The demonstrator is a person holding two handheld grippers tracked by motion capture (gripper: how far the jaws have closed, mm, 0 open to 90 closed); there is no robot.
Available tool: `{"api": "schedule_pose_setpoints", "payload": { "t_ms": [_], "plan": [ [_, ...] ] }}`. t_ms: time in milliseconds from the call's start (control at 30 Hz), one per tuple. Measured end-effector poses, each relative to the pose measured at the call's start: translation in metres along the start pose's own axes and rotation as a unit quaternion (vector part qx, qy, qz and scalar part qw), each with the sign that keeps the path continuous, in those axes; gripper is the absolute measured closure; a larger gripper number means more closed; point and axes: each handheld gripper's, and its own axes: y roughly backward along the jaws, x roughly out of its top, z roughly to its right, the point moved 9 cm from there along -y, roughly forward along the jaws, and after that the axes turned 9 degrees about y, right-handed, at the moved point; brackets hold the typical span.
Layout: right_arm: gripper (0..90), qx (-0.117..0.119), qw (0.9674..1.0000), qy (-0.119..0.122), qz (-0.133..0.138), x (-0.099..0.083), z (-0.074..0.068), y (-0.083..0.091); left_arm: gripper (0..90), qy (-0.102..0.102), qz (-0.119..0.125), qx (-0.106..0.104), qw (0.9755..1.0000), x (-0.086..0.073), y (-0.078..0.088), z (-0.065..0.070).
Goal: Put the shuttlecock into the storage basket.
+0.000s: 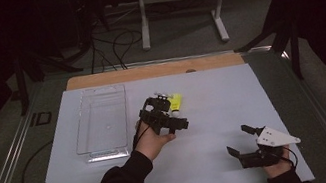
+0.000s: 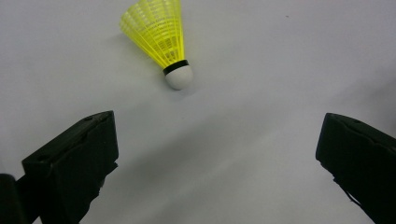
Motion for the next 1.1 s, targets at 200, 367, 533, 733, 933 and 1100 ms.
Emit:
{"api": "schedule_pose_setpoints", "payload": {
  "t_ms": [200, 367, 533, 733, 933, 1100],
  "plan": [
    [9.2, 0.0, 1.0, -0.001, 0.001, 0.0, 0.0, 0.0, 0.1, 0.014, -0.001, -0.012, 0.9998, 0.003, -0.008, 0.007],
    [9.3, 0.002, 1.0, -0.001, 0.001, 0.0, -0.001, 0.0, 0.2, 0.019, -0.004, -0.01, 0.9998, 0.011, -0.014, 0.008],
    [9.3, 0.0, 1.0, 0.0, 0.002, 0.001, 0.0, 0.0, 0.3, 0.033, -0.003, -0.007, 0.9994, 0.018, -0.021, 0.006],
    [9.3, 0.003, 1.0, 0.001, 0.001, 0.001, -0.001, 0.0, 1.8, 0.042, -0.002, 0.003, 0.9991, 0.028, -0.03, 0.005],
    [9.2, 0.003, 1.0, 0.002, 0.0, 0.001, -0.001, 0.0, 3.1, 0.077, -0.005, 0.012, 0.997, 0.035, -0.043, -0.001],
    [9.2, 0.006, 1.0, 0.001, 0.003, 0.001, -0.002, 0.001, 4.4, 0.106, -0.018, 0.023, 0.9939, 0.037, -0.054, -0.006]
  ]
}}
